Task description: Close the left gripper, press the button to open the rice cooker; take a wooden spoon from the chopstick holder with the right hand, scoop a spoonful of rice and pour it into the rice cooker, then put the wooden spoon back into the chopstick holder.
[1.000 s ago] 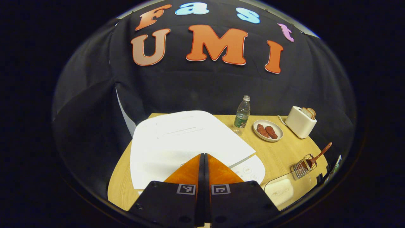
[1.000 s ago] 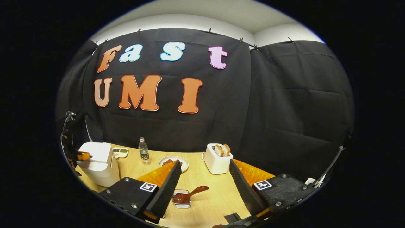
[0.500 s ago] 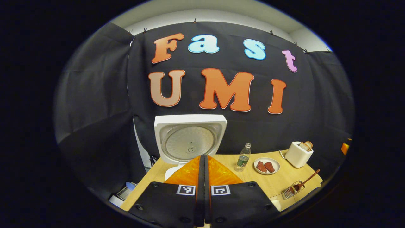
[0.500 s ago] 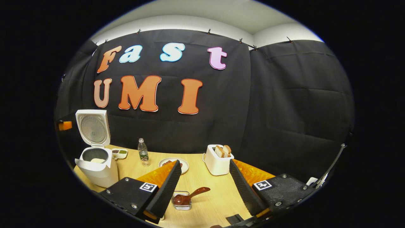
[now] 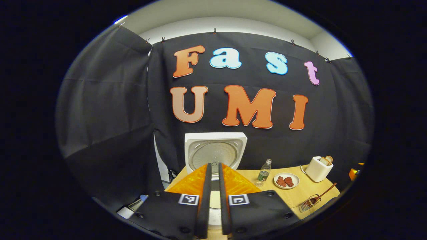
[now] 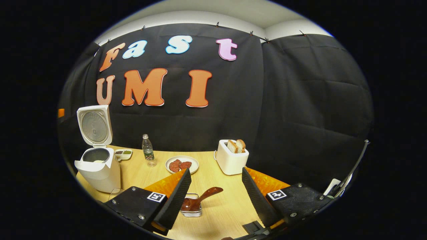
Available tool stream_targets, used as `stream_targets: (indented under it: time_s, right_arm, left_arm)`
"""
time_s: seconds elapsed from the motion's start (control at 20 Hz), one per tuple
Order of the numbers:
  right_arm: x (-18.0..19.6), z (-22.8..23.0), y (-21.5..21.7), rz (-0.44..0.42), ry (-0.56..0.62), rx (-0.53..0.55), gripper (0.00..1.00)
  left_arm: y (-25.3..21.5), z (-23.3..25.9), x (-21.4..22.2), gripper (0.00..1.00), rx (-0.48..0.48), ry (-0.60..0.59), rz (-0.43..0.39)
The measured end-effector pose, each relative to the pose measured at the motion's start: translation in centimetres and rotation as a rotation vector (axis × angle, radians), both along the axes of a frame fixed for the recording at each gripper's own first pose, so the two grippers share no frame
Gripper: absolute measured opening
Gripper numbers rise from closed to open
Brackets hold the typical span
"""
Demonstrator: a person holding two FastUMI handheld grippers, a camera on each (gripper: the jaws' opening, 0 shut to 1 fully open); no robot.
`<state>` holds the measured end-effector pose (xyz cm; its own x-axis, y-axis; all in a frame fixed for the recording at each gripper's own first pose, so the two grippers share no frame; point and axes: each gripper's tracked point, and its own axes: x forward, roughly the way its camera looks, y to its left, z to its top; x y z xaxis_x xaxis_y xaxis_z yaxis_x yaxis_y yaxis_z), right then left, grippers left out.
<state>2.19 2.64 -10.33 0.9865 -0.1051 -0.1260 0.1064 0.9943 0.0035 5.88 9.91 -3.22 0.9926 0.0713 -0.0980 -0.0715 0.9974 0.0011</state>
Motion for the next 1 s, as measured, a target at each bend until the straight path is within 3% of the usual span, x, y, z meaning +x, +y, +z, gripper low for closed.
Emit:
stream_targets:
  time_s: [0.05, 0.1, 0.15, 0.3, 0.45, 0.75, 1.0]
  right_arm:
    - [0.1, -0.8, -0.1, -0.002, 0.017, 0.016, 0.95]
    - [0.4, -1.7, -0.1, -0.005, 0.034, 0.035, 0.95]
    - [0.6, -2.5, -0.1, -0.006, 0.051, 0.054, 0.95]
    - [1.5, -5.2, 0.1, -0.005, 0.11, 0.114, 0.95]
    - [2.4, -8.0, 0.3, -0.012, 0.175, 0.173, 0.95]
    - [4.7, -12.3, 0.6, -0.023, 0.263, 0.331, 0.94]
    - [6.9, -13.7, 0.9, -0.031, 0.27, 0.49, 0.88]
  left_arm:
    - [0.4, 0.3, -0.5, 0.31, -0.003, -0.009, 0.006]
    - [0.4, 0.6, -0.8, 0.32, -0.009, -0.013, 0.004]
    - [0.5, 0.6, -1.1, 0.48, -0.016, -0.016, 0.008]
    - [1.6, 0.6, -1.3, 0.53, -0.041, -0.035, 0.013]
    - [2.3, -0.5, -2.1, 1.0, -0.037, -0.011, 0.035]
    - [3.8, -1.2, -3.2, 1.0, 0.029, -0.006, 0.073]
    - [4.6, -1.7, -3.5, 0.99, 0.045, 0.013, 0.095]
